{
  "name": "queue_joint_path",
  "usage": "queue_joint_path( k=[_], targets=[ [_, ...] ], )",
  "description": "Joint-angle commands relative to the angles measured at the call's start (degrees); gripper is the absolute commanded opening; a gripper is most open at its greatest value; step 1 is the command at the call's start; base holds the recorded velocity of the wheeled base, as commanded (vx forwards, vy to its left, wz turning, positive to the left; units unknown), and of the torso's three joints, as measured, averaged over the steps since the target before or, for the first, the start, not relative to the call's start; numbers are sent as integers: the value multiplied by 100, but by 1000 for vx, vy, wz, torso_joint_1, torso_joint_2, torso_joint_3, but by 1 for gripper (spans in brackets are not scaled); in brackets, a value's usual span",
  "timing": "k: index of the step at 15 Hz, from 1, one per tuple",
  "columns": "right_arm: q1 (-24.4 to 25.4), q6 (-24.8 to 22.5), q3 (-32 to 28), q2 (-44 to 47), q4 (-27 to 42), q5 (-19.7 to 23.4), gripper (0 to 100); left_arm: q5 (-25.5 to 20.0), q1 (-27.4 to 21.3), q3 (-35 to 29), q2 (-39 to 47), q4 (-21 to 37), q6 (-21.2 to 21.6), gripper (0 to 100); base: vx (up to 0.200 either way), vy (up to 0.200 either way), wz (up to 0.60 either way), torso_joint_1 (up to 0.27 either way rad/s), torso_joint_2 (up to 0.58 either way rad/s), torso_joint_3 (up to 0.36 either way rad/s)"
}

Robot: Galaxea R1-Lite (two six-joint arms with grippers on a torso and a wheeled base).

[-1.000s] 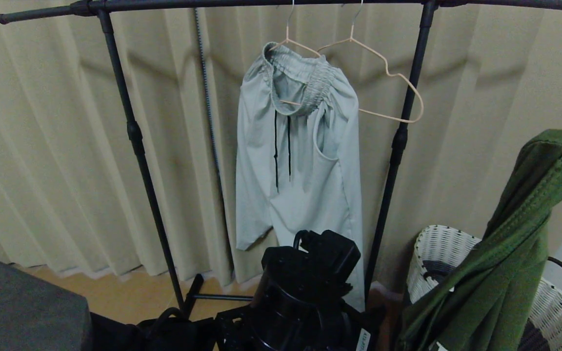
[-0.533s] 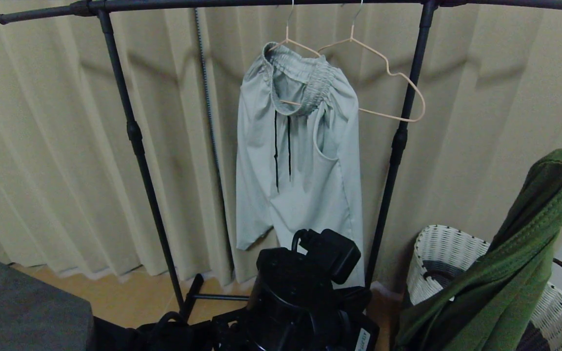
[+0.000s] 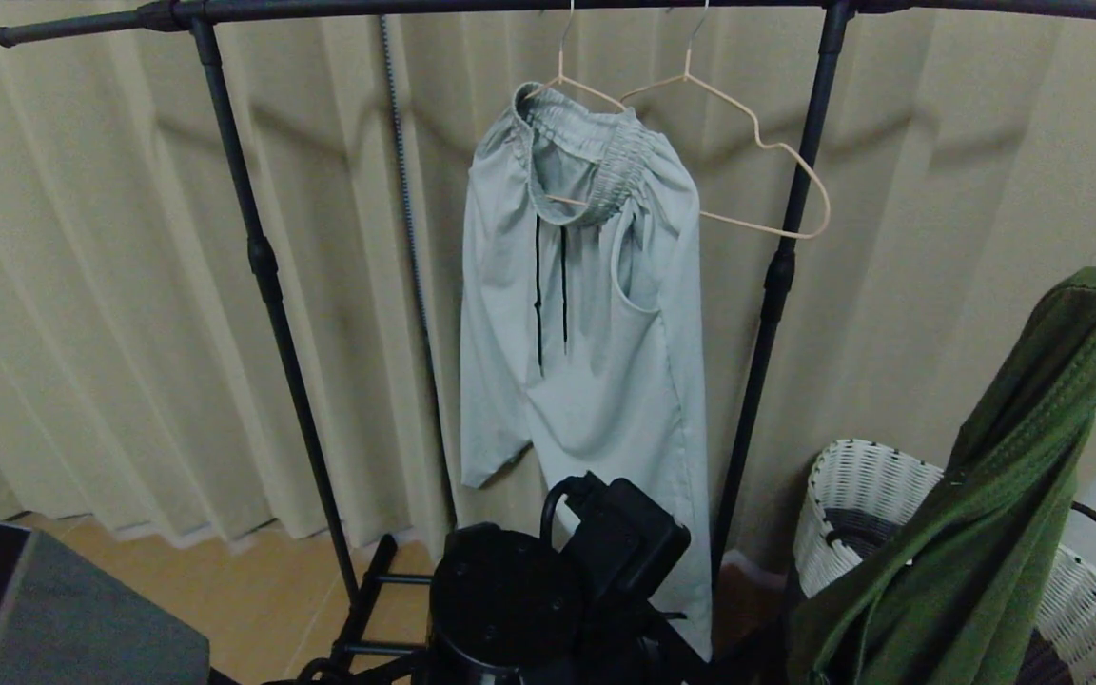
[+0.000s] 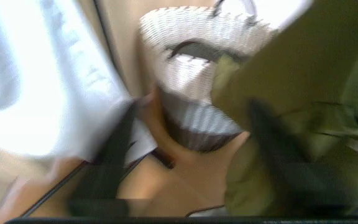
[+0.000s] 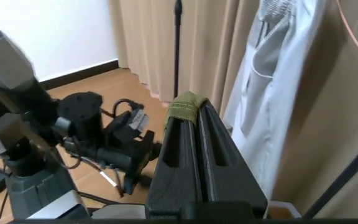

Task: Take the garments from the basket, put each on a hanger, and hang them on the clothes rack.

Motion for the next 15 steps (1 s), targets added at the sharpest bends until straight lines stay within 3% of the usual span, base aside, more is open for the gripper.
queue_joint_path(
  k=[1,3,5,10,12,15],
  targets=[
    [-10,-1,-72,-5,149,22,0,-107,-12,212,312,-501,-14,100,0,0,0,0,0,0],
    [-10,-54,-160,3,456,92,0,-107,-12,370,567,-1125,-6,100,0,0,0,0,0,0],
    [-2,-274,-300,162,676,566,0,-115,-30,792,672,-1626,117,100,0,0,0,0,0,0],
    [-2,-309,-212,109,781,602,0,-599,-30,537,418,-1565,135,100,0,0,0,0,0,0],
    [-28,-590,-248,-41,1274,593,0,-625,-38,467,277,-1521,135,100,0,0,0,0,0,0],
    [-151,-739,-239,-252,1687,540,0,-713,-38,247,75,-923,135,100,0,0,0,0,0,0]
  ],
)
